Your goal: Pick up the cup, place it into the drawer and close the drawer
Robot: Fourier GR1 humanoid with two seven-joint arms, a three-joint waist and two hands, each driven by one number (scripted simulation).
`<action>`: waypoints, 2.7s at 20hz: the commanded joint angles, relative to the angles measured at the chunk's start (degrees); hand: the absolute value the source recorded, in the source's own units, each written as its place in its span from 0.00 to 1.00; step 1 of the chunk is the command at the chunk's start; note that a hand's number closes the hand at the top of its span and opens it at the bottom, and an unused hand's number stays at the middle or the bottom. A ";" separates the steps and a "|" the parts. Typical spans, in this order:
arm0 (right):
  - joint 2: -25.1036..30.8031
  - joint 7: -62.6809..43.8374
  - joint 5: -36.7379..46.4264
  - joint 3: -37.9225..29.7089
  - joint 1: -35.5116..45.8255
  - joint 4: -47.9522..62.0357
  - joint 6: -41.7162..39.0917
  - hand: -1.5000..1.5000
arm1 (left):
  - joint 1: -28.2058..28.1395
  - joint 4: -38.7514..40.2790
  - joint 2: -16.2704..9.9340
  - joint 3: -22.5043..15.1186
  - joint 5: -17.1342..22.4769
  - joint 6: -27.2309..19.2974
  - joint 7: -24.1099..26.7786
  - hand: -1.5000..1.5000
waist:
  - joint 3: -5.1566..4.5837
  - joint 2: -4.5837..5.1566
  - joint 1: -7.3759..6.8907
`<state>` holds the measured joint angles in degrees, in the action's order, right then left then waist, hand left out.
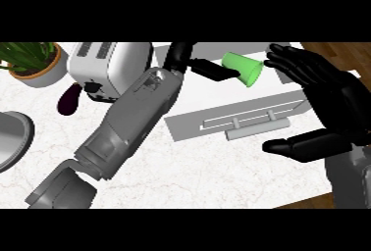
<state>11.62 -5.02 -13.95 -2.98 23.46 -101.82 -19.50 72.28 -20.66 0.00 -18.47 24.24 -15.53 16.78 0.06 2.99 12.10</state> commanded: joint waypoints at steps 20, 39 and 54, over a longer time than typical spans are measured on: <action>9.41 1.76 31.74 20.78 -9.53 5.64 -6.97 0.00 | -2.43 -2.75 0.00 4.31 14.87 0.20 14.64 0.00 | 0.01 -2.20 -10.23; 5.98 27.87 42.88 13.62 17.15 65.71 8.83 1.00 | -18.37 -16.79 -8.59 4.69 15.07 9.03 13.16 0.00 | 0.19 -1.97 -18.73; 13.57 25.15 36.10 2.30 31.32 73.65 7.59 1.00 | -22.02 -21.24 -12.42 3.96 15.42 14.13 11.00 0.00 | 0.20 -0.55 -22.87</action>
<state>19.36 24.54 22.26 4.19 44.87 -31.33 -16.88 50.10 -40.90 -11.23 -14.59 39.42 -2.49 28.86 0.62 1.56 -8.81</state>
